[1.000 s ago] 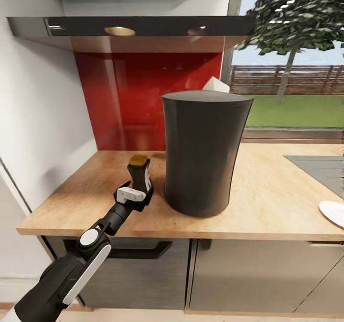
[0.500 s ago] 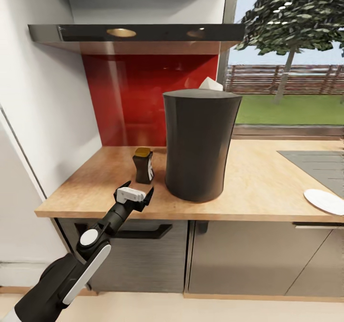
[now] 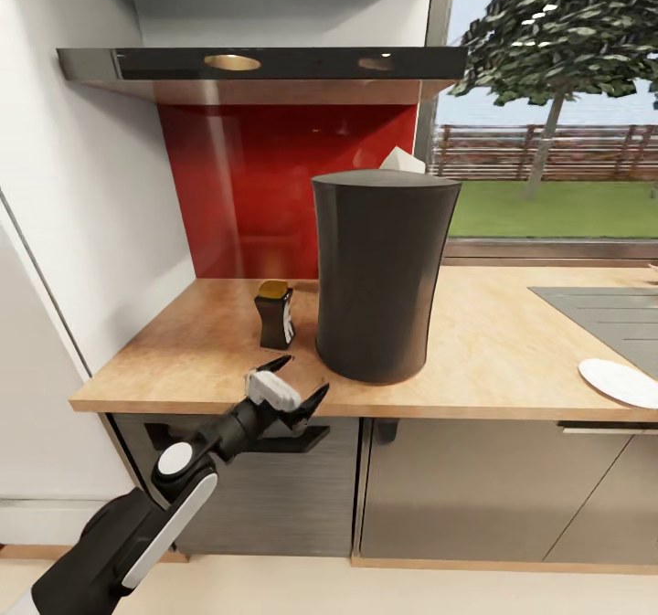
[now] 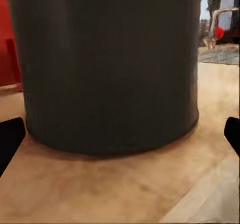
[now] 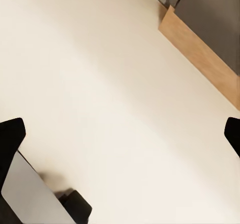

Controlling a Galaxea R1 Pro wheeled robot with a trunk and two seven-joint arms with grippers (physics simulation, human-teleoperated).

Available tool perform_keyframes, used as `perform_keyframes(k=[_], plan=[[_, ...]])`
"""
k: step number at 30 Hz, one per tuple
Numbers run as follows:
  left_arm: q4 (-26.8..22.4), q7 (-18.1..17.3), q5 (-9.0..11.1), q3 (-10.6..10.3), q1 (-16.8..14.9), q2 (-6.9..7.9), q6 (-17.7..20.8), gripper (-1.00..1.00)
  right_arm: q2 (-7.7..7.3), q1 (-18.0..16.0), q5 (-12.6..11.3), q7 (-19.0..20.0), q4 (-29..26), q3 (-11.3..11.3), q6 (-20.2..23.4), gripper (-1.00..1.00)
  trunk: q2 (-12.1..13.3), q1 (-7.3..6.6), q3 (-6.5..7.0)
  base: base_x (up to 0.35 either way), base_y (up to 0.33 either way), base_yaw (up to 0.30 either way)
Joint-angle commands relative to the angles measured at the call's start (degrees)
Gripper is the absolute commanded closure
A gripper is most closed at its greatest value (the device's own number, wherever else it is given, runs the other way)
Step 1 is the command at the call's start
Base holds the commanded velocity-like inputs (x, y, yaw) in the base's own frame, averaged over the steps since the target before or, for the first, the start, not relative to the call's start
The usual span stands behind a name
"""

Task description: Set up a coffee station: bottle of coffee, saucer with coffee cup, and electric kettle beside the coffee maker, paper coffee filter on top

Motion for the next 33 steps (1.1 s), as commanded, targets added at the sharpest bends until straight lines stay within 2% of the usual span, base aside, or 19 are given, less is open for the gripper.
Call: perform_keyframes(k=[1,3,4,5,6,8,14,15,16,17,18,20,22,23,24,25,28,33], plan=[[-0.05,-2.49,0.76,0.08,-0.05,0.03,0.21,-1.0,-0.09,-0.08,-0.64,-0.1,-0.04,0.44,-0.34,-1.0,-0.03,0.0,-0.06,0.0,0.0,0.0],[0.01,-11.41,2.98,0.5,-0.05,0.12,-0.18,-1.0,-0.47,-0.04,-0.77,-0.12,0.06,0.46,-0.6,-1.0,-0.03,0.0,-0.06,0.0,0.0,0.0],[0.18,-17.46,5.63,0.78,-0.05,0.39,-0.32,-1.0,-0.89,-0.02,-0.86,-0.16,0.18,0.5,-0.67,-1.0,-0.03,0.0,-0.06,0.0,0.0,0.0],[0.29,-21.16,7.05,0.91,-0.05,0.74,-0.36,-1.0,-1.1,0.04,-0.89,-0.21,0.27,0.51,-0.7,-1.0,-0.03,0.0,-0.06,0.0,0.0,0.0],[0.33,-22.9,7.6,0.96,-0.05,0.97,-0.38,-1.0,-1.18,0.07,-0.91,-0.23,0.33,0.51,-0.71,-1.0,-0.03,0.0,-0.06,0.0,0.0,0.0],[0.43,-30.45,9.26,1.08,-0.05,2.34,-0.39,-1.0,-1.38,0.14,-1.02,-0.29,1.68,0.53,-0.78,-1.0,-0.03,0.0,-0.06,0.0,0.0,0.0],[2.96,-37.76,10.07,0.83,-0.05,3.02,-0.32,-1.0,-1.52,0.18,-1.6,-0.31,4.02,0.39,-0.89,-1.0,-0.03,0.0,-0.06,0.0,0.0,0.0],[5.04,-40.27,10.14,0.66,-0.05,3.0,-0.35,-1.0,-1.88,0.18,-2.08,-0.28,4.21,0.31,-0.9,-1.0,-0.03,0.0,-0.06,0.0,0.0,0.0],[8.87,-44.68,10.2,0.46,-0.05,2.88,-0.41,-1.0,-2.74,0.18,-3.21,-0.26,4.36,0.25,-0.99,-1.0,-0.03,0.0,-0.06,0.0,0.0,0.0],[10.3,-46.25,10.23,0.41,-0.05,2.85,-0.44,-1.0,-2.96,0.18,-3.65,-0.23,4.39,0.22,-1.16,-1.0,-0.03,0.0,-0.06,0.0,0.0,0.0],[15.26,-50.67,10.37,0.31,0.06,2.75,-0.54,-1.0,-3.44,0.18,-5.21,-0.19,4.47,0.16,-2.08,-1.0,-0.03,0.0,-0.06,0.0,0.0,0.0],[21.56,-53.87,10.49,0.16,0.73,2.17,-1.06,-1.0,-3.68,0.18,-6.74,-0.17,4.54,0.13,-3.17,-1.0,-0.03,0.0,-0.06,0.0,0.0,0.0],[30.63,-57.07,10.52,0.09,1.5,0.52,-4.35,-1.0,-3.85,0.2,-7.84,-0.15,4.7,0.12,-3.92,-1.0,-0.03,0.0,-0.06,0.0,0.0,0.0],[32.89,-58.07,10.52,0.08,1.62,0.2,-5.38,-1.0,-3.88,0.19,-7.99,-0.15,4.82,0.14,-4.02,-1.0,-0.03,0.0,-0.06,0.0,0.0,0.0],[37.19,-60.28,10.52,0.06,1.78,-0.27,-6.97,-1.0,-3.92,0.19,-8.21,-0.15,5.14,0.15,-4.17,-1.0,-0.03,0.0,-0.06,0.0,0.0,0.0],[44.48,-64.66,10.57,0.12,1.94,-0.77,-8.71,-1.0,-3.93,0.18,-8.44,-0.14,5.55,0.17,-4.33,-1.0,-0.03,0.0,-0.06,0.0,0.0,0.0],[50.49,-66.9,10.55,0.24,2.01,-0.97,-9.47,-1.0,-3.97,0.18,-8.54,-0.14,5.72,0.13,-4.43,-1.0,-0.03,0.0,-0.06,0.0,0.0,0.0],[64.36,-69.32,10.59,0.54,2.05,-1.09,-10.22,-1.0,-4.01,0.18,-8.59,-0.32,5.99,0.1,-4.51,-1.0,-0.03,0.0,-0.06,0.0,0.0,0.0]])
